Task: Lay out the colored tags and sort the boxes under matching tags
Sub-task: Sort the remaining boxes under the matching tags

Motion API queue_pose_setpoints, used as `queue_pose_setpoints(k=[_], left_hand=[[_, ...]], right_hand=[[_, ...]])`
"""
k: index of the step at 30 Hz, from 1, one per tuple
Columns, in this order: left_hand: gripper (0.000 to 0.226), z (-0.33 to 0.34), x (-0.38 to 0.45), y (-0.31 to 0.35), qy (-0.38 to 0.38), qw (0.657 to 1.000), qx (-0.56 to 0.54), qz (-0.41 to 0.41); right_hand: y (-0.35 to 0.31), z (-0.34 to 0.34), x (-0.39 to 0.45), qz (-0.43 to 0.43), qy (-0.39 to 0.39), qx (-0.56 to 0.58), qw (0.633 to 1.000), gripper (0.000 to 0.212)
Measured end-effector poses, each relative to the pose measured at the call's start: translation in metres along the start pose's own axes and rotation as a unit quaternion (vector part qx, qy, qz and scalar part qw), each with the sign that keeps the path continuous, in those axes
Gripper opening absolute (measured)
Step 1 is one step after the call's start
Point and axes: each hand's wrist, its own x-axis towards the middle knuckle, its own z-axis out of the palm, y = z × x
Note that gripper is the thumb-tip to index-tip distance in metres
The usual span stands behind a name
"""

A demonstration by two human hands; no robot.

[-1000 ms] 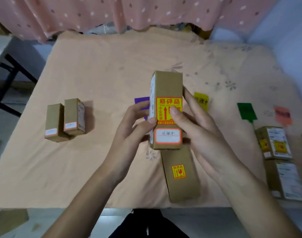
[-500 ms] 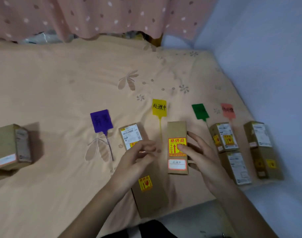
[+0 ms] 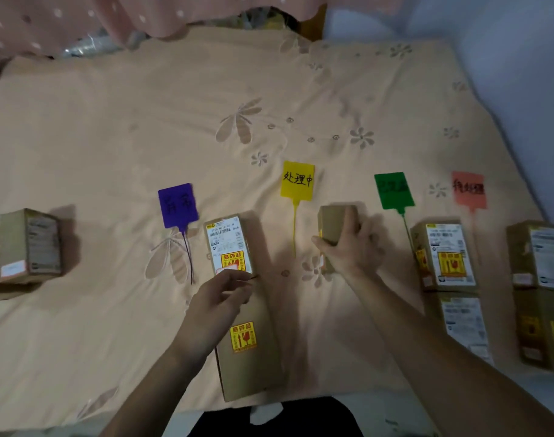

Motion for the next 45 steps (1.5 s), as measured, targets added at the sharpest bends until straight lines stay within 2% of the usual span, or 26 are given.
queue_pose_setpoints(k=[3,6,9,11,15,19,22,26,30,35,39,43,45], left_hand=[[0.015,0.004,0.0,0.002,0.007,1.0,0.013,0.001],[0.014,-0.001,0.002,0.009,0.011,1.0,0.021,0.012],[0.015,-0.019,0.002,0.017,0.039,0.999,-0.003,0.034],[0.016,-0.037,0.0,0.021,0.062,0.997,-0.011,0.045],[0.017,-0.09,-0.01,0.017,0.102,0.993,0.008,0.064],[0.017,-0.155,-0.03,-0.01,0.135,0.988,0.035,0.069],[0.016,-0.207,-0.046,-0.049,0.165,0.985,0.013,0.057],[0.015,-0.279,-0.049,-0.114,0.193,0.98,-0.029,0.031],[0.014,-0.344,-0.034,-0.169,0.193,0.979,-0.067,0.004],[0.013,-0.399,-0.017,-0.205,0.169,0.981,-0.099,-0.012],[0.012,-0.423,-0.004,-0.224,0.167,0.98,-0.104,-0.017],[0.012,-0.433,0.007,-0.236,0.16,0.979,-0.122,-0.036],[0.012,-0.435,0.01,-0.237,0.147,0.98,-0.124,-0.043]], right_hand=[[0.004,-0.012,0.003,-0.011,-0.01,0.009,1.0,0.104],[0.001,-0.041,0.005,-0.025,-0.002,0.044,0.999,0.085],[-0.022,-0.067,-0.002,-0.097,0.077,0.116,0.986,0.059],[-0.05,-0.079,-0.013,-0.158,0.091,0.163,0.97,0.048],[-0.125,-0.08,-0.053,-0.236,-0.02,0.227,0.945,0.043],[-0.202,-0.055,-0.115,-0.33,-0.1,0.195,0.918,0.042],[-0.26,-0.027,-0.164,-0.372,-0.141,0.194,0.897,0.041],[-0.333,0.026,-0.218,-0.399,-0.16,0.163,0.888,0.038],[-0.397,0.08,-0.251,-0.356,-0.182,0.147,0.905,0.036],[-0.462,0.135,-0.26,-0.314,-0.158,0.096,0.931,0.044],[-0.507,0.172,-0.248,-0.28,-0.133,0.106,0.945,0.07],[-0.535,0.204,-0.235,-0.193,-0.163,0.134,0.958,0.104],[-0.536,0.213,-0.231,-0.168,-0.16,0.126,0.965,0.113]])
